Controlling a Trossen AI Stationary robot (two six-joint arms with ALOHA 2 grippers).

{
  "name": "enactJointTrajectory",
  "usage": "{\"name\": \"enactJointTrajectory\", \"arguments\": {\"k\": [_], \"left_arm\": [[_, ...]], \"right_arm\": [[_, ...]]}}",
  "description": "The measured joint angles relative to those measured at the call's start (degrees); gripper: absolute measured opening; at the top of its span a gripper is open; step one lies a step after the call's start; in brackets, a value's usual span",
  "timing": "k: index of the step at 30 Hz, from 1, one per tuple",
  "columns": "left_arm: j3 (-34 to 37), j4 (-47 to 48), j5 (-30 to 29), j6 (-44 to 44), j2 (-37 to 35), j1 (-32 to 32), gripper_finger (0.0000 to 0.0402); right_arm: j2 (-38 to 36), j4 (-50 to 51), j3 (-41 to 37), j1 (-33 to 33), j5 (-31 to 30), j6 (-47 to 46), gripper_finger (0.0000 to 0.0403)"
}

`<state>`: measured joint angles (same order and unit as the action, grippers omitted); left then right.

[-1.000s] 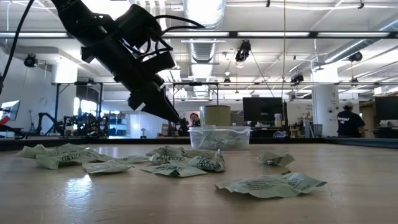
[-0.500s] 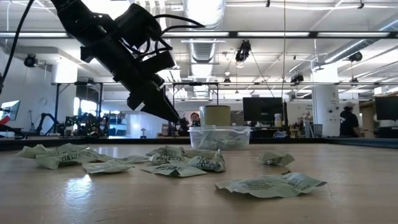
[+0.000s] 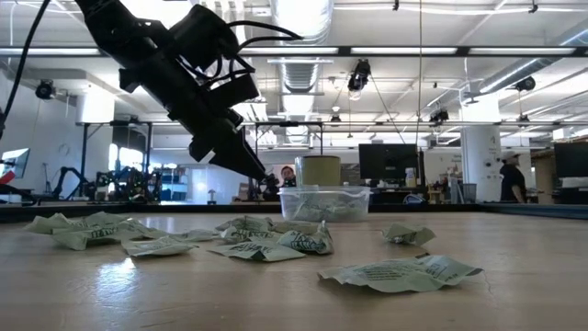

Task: Pick and place items into bin
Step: Put the green stevia packet into the transparent bin

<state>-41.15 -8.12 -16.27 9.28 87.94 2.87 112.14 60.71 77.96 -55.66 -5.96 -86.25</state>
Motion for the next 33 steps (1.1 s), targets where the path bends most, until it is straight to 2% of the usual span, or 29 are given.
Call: {"name": "enactJointTrajectory", "arguments": {"k": [8, 16, 21, 28, 33], "left_arm": [[0.23, 0.04, 0.02, -0.01, 0.00, -0.02, 0.0153], [0.28, 0.04, 0.00, 0.02, 0.00, -0.02, 0.0153], [0.28, 0.02, 0.00, 0.03, 0.00, -0.02, 0.0153], [0.28, -0.45, 0.01, 0.04, 0.00, -0.01, 0.0153], [0.28, -0.44, 0.00, 0.02, 0.00, 0.00, 0.0153]], "right_arm": [[0.23, -1.15, -3.95, -0.07, 0.04, -2.55, 0.0162], [-0.13, -3.21, -6.32, -0.22, 1.24, -2.97, 0.0146], [-0.25, -4.65, -6.83, -0.17, 1.93, -2.86, 0.0110], [-0.42, -5.43, -6.92, -0.26, 0.12, -0.97, 0.0020], [-0.58, -4.99, -7.04, -0.22, -3.36, -0.09, 0.0011]]}}
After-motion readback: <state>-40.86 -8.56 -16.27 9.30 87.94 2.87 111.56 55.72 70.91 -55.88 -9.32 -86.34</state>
